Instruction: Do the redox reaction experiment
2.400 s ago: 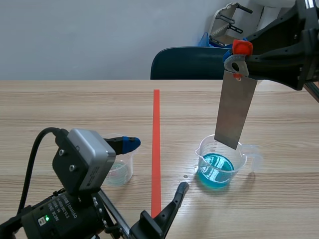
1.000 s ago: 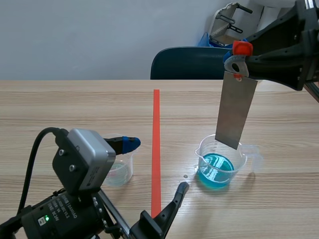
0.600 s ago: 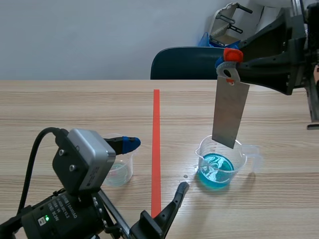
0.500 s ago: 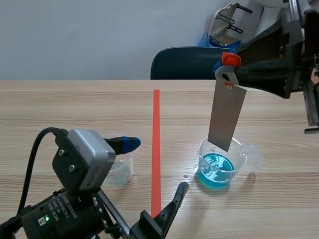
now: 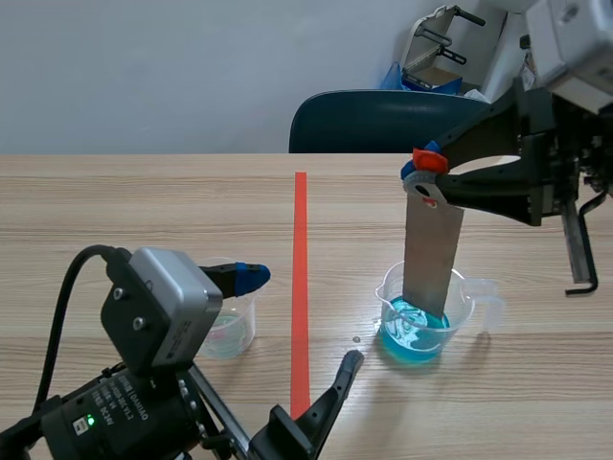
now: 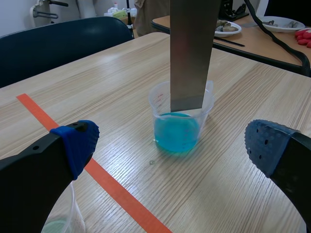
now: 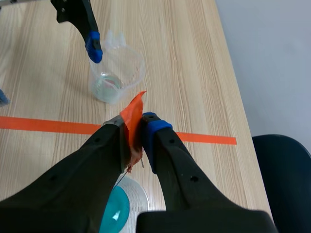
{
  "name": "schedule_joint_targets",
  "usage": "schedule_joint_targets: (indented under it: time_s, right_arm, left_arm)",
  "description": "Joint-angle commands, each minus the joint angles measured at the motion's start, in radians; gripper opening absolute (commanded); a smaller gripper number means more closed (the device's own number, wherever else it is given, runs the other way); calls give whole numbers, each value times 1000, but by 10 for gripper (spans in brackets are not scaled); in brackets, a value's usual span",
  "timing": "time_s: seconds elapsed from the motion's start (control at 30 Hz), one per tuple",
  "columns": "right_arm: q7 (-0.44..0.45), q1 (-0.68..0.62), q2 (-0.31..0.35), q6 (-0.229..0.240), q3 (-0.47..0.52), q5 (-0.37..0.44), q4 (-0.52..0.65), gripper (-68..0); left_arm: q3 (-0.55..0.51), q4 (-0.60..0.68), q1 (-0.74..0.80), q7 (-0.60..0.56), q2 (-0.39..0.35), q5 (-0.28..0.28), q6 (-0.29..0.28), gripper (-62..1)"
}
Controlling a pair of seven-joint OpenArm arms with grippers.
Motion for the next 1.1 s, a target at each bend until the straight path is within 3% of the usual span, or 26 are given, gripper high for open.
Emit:
schedule_joint_targets:
  time_s: [0.0,0.3,1.07]
  right_arm:
    - [4,12,-10,6,22,15,5,-667]
    - [-26,-5,-72,6,71,-54,-38,-667]
    - [-9,-17,-237,6,79,-155,-278,-669]
  left_arm:
    - [-3,13,2,-20,8,-6,1,14]
    - [-3,13,2,-21,8,-6,1,14]
    - [-3,13,2,-27,8,-6,1,14]
